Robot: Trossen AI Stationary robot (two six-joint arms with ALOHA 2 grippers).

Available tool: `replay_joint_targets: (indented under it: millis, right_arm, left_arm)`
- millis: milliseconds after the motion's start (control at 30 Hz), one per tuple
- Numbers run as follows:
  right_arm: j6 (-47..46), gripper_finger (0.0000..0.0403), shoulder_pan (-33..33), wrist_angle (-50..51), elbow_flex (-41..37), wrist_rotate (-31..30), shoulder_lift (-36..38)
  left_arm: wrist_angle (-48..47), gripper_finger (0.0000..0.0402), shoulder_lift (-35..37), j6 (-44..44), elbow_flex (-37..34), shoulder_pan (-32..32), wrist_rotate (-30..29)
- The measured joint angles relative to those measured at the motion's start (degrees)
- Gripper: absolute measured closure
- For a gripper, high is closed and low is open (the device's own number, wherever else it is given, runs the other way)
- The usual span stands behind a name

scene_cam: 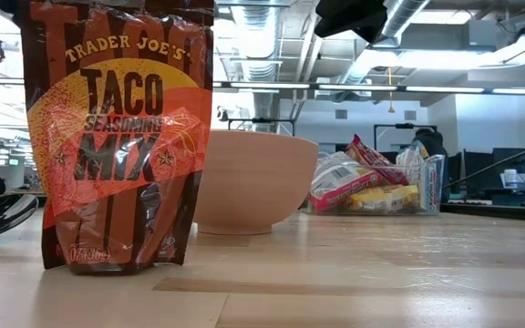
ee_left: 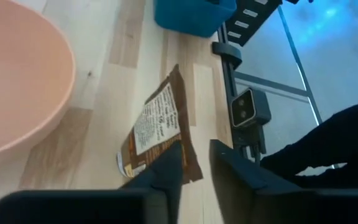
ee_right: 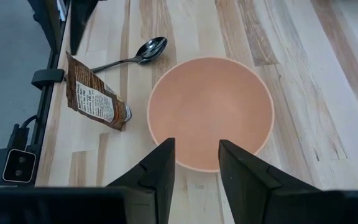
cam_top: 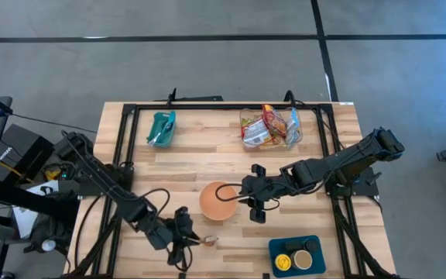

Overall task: Pick & Place Food Item
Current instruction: Put the orange seasoning pack into the dark blue bin

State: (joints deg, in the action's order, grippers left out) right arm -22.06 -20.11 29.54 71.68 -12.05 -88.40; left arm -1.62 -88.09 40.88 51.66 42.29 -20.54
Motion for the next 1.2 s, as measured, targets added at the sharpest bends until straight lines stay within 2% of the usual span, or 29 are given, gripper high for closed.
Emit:
replay_joint_targets:
  millis: [200,367,567,867,1200]
  right_arm:
    - [0.0,0.0285,0.0,0.0,0.0,0.0,0.0]
    - [0.0,0.0285,0.0,0.0,0.0,0.0,0.0]
    - [0.0,0.0285,0.0,0.0,0.0,0.0,0.0]
    - [0.0,0.0285,0.0,0.0,0.0,-0.5,0.0]
    - [0.0,0.0285,0.0,0.0,0.0,-1.6,0.0]
  left_arm:
    - [0.0,0.0255,0.0,-2.0,0.0,-0.6,3.8]
    - [-0.1,0.0221,0.0,-2.3,0.0,-0.6,4.7]
    - [-0.5,0.0222,0.0,-3.5,0.0,-0.6,2.3]
    - [-0.8,0.0236,-0.1,-3.6,0.0,-0.6,2.3]
    - [-0.1,0.0238,-3.5,-3.6,0.0,-0.6,2.5]
